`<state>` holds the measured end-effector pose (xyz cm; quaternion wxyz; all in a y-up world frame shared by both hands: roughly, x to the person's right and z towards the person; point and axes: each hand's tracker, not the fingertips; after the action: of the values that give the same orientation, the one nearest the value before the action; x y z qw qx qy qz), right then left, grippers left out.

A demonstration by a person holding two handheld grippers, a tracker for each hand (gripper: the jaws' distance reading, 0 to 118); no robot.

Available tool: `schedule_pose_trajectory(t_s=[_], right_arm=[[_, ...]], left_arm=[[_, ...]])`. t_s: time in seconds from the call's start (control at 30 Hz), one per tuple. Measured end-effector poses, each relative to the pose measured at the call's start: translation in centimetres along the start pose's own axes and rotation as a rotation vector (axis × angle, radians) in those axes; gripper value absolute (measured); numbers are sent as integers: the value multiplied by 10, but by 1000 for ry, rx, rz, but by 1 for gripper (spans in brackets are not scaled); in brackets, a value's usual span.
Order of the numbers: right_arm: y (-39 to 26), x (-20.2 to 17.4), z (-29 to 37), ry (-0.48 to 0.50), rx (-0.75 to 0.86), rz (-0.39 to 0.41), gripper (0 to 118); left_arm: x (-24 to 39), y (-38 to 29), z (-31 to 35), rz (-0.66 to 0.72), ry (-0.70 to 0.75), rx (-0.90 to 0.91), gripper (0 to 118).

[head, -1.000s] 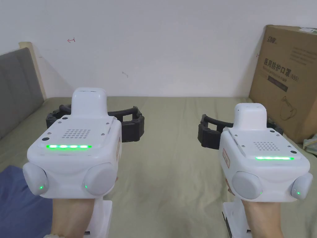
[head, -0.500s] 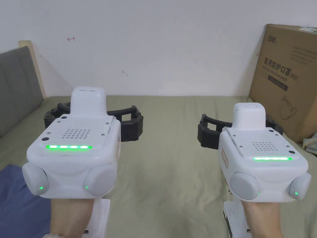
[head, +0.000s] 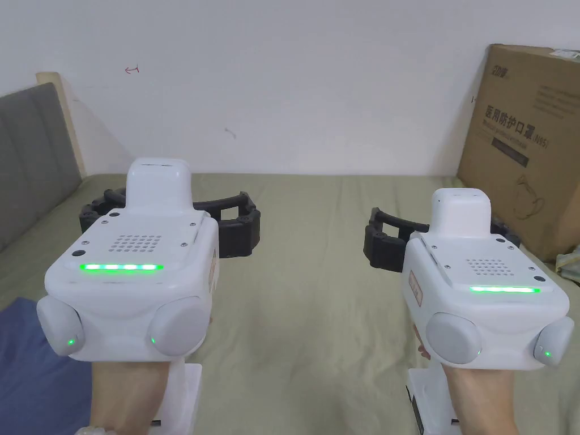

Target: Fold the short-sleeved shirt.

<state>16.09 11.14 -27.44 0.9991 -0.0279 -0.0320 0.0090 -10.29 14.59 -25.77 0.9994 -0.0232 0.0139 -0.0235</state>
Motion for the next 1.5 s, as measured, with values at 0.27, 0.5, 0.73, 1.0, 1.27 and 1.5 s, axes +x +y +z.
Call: schedule_pose_trajectory(t_s=[0.27, 0.5, 0.73, 1.0, 1.27, 1.5], right_arm=[[-2, 0, 1, 12, 5, -7, 111], [1, 1, 5, 4, 7, -36, 98], [0, 2, 4, -37, 12, -35, 5], [-1, -3, 2, -59, 10, -16, 1], [10, -38, -7, 37, 16, 7, 1], [15, -106, -21, 221, -2, -33, 1]], left_arm=[[-1, -1, 0, -10, 7, 2, 118], [-1, 1, 1, 4, 11, -33, 112], [5, -6, 0, -63, 40, -6, 4], [0, -9, -3, -34, -2, -35, 0], [-36, 1, 5, -1, 52, -29, 0], [-105, 4, 37, -24, 254, -44, 0]])
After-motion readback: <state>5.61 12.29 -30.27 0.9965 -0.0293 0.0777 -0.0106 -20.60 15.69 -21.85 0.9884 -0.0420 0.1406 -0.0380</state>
